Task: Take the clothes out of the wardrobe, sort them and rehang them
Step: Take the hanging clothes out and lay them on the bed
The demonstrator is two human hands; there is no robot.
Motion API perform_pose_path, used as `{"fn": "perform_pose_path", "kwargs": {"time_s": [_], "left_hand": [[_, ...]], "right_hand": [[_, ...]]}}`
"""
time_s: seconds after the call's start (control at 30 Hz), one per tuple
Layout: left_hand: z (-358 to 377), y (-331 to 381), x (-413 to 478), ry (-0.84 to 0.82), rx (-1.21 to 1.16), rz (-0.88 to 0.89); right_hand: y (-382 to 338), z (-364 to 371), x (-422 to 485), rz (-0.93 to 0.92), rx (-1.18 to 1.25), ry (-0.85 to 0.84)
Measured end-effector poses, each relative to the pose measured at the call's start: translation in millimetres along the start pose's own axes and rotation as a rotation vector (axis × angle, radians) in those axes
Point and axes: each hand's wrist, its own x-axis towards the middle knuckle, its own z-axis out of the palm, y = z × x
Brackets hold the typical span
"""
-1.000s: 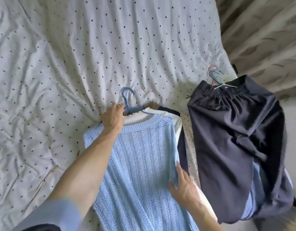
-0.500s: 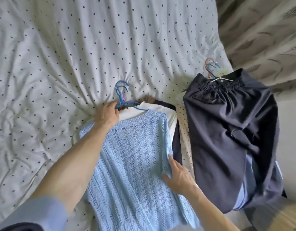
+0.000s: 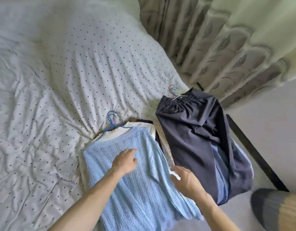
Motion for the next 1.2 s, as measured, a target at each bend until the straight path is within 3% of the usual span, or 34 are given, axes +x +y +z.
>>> {"fn": "perform_pose_path", "kwargs": {"time_s": [0.3, 0.47, 0.73, 1.0, 1.2], "left_hand": [[20, 195, -84, 0.072, 0.289, 0.489], [59, 329, -143, 0.107, 0.511, 0.844], [160, 526, -299, 0.1, 0.639, 1.421], [274, 636, -454, -0.034, 0.68, 1.844], [359, 690, -535, -0.209, 0.723, 2.036]], "right_hand": [[108, -49, -184, 0.153, 0.126, 0.529], [187, -29, -327, 0.469, 0.176, 0.771], [252, 35, -561, 0.913, 0.2, 1.142], [259, 99, -712, 1.308, 0.28, 1.323], [268, 145, -774, 1.56, 0.286, 1.377]]}}
